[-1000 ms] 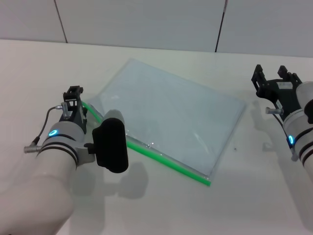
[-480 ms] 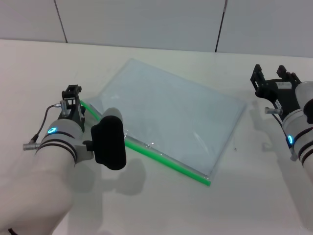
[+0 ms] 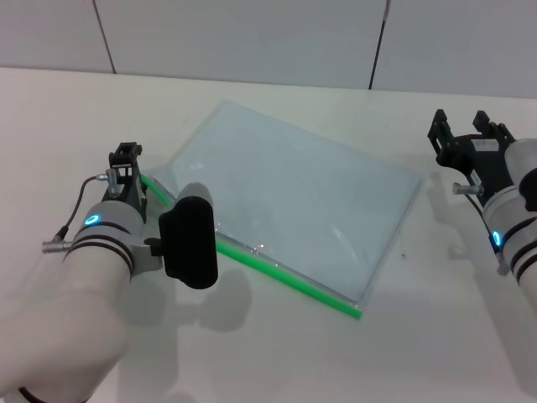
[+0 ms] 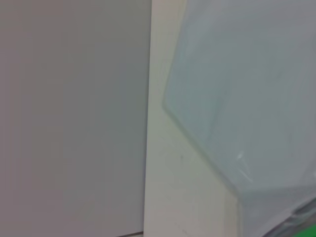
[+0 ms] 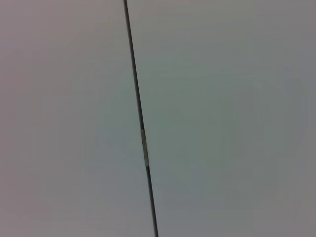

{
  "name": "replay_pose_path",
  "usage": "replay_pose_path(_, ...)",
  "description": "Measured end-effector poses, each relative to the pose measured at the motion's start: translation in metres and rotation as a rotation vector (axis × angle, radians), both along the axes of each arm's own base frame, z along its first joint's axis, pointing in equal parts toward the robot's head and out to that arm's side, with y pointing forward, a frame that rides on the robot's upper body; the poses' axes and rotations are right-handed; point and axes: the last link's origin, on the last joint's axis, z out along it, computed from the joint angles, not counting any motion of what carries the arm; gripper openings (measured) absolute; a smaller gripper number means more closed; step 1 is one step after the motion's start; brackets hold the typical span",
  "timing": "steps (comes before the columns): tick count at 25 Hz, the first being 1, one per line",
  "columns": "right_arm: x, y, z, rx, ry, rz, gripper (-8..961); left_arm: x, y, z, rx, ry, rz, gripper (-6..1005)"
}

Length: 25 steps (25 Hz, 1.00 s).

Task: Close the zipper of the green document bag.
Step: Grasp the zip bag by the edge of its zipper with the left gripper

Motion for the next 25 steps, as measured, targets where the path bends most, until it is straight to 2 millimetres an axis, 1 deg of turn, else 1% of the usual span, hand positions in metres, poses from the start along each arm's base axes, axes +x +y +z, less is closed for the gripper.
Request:
replay_pose_path(14,-0.002,0.000,-0.001,-0.002,0.002,0.003,560,-0.002,0.005,-0.003,-0.016,0.010,0.002,556)
replay_pose_path(25,-0.002,0.000,-0.001,-0.002,0.002,0.004,558,0.007,0.006,-0.015,-0.054,0.025,-0.046,558)
